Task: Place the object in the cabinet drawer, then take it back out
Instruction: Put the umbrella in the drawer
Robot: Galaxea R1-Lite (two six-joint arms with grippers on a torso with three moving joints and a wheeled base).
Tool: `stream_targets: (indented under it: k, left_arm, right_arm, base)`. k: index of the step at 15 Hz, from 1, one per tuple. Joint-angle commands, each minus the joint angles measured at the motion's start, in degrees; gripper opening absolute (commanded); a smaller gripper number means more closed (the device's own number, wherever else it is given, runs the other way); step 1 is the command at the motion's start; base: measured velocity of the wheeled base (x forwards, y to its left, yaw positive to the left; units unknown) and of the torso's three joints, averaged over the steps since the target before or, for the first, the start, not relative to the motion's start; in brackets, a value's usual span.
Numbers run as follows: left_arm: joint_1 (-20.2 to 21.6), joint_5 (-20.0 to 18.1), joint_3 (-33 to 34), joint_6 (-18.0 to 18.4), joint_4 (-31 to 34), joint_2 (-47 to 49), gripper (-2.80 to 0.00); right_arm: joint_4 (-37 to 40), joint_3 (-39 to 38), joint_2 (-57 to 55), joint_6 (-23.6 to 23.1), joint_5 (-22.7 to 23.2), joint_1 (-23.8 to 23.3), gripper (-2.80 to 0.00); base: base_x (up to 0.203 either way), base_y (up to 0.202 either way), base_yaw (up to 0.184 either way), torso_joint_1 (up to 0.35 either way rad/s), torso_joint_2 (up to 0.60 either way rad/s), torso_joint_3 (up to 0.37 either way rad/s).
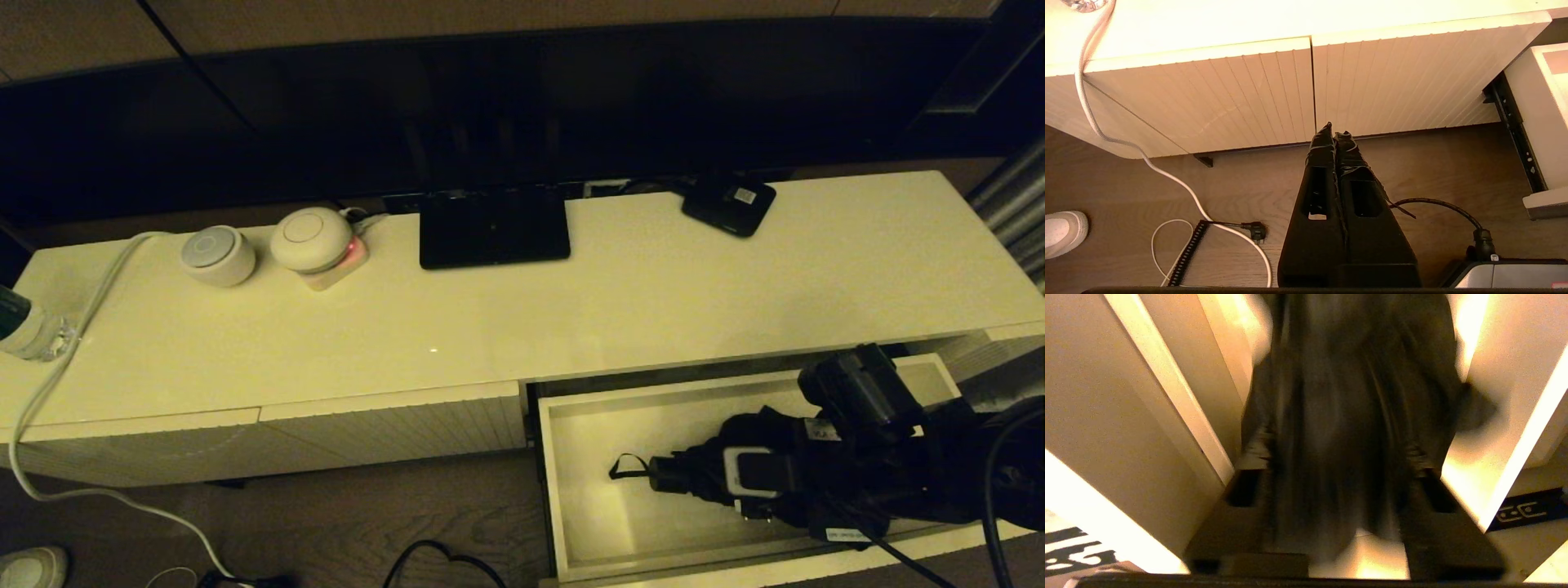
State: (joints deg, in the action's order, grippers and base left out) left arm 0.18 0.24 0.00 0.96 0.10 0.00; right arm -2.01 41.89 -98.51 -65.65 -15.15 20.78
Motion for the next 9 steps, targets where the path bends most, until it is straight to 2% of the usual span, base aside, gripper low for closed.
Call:
stream_targets:
  k: [1, 5, 9]
  left_arm:
    - [0.0, 0.0, 0.2, 0.0, 0.0, 0.0, -2.8]
    - [0.0, 0.0, 0.2, 0.0, 0.0, 0.0, -2.8]
    - [0.0, 0.0, 0.2, 0.0, 0.0, 0.0, -2.8]
  right_arm:
    - [0.0, -0.1, 0.0, -0.3, -0.2, -0.2, 0.0]
    - [0.5, -0.1, 5.6, -0.2, -0.4, -0.3, 0.0]
    - [1.4, -0.4, 18.5, -2.2, 0.2, 0.9, 0.0]
  base:
    - [0.0, 0.0, 0.0, 0.0, 0.0, 0.0]
    - [0.0, 0.0, 0.0, 0.0, 0.0, 0.0]
    - [0.0, 0.0, 0.0, 0.0, 0.0, 0.0]
